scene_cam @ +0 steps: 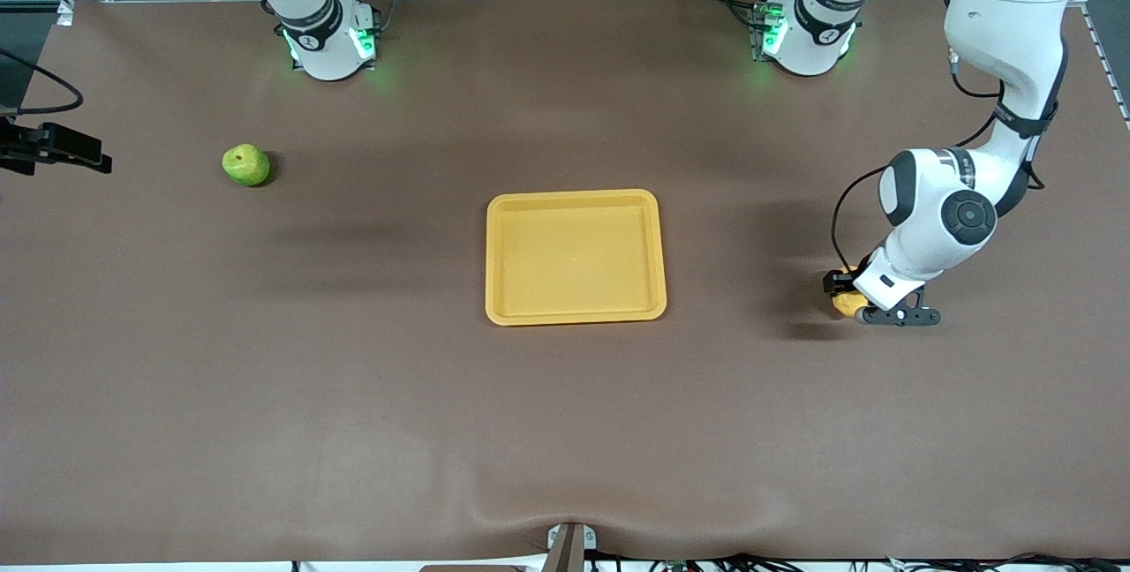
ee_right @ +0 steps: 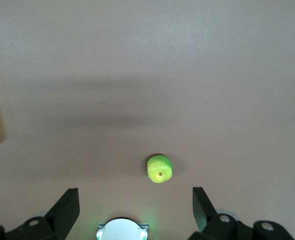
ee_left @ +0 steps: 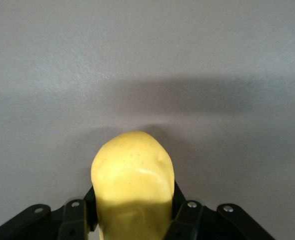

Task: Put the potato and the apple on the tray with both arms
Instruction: 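Close the left gripper on the potato and lift it, then carry the potato onto the tray while the right gripper reaches the apple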

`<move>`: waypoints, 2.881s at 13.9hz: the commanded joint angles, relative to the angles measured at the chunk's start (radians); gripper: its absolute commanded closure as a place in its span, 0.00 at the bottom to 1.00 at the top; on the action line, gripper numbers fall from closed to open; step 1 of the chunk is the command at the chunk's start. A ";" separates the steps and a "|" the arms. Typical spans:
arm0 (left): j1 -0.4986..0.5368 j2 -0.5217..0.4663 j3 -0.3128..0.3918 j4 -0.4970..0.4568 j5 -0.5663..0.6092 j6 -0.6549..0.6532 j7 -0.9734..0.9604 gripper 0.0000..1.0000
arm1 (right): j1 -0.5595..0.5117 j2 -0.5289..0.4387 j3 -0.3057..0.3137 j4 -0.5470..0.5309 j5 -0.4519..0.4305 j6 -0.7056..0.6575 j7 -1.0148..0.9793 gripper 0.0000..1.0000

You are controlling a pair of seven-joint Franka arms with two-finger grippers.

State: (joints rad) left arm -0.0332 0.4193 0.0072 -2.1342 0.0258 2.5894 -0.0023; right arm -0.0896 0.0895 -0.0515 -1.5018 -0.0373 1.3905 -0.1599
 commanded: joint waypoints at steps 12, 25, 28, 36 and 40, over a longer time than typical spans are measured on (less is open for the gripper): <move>-0.140 -0.205 -0.259 0.100 0.026 -0.327 -0.474 1.00 | -0.062 0.069 0.010 -0.233 -0.009 0.096 0.000 0.00; -0.504 0.237 -0.248 0.497 0.324 -0.399 -1.055 1.00 | -0.142 -0.007 0.010 -0.609 -0.006 0.344 -0.004 0.00; -0.502 0.251 -0.247 0.496 0.329 -0.417 -1.068 1.00 | -0.168 -0.014 0.010 -0.685 -0.007 0.426 -0.016 0.00; -0.521 0.291 -0.247 0.496 0.327 -0.483 -1.070 0.34 | -0.200 -0.019 0.010 -0.833 -0.006 0.585 -0.030 0.00; -0.518 0.277 -0.243 0.499 0.345 -0.488 -1.070 0.00 | -0.223 -0.019 0.010 -0.925 -0.006 0.683 -0.044 0.00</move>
State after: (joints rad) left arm -0.5461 0.7078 -0.2385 -1.6503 0.3395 2.1288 -1.0460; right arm -0.2813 0.1098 -0.0548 -2.3564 -0.0401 2.0230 -0.1772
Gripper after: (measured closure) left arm 0.115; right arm 0.000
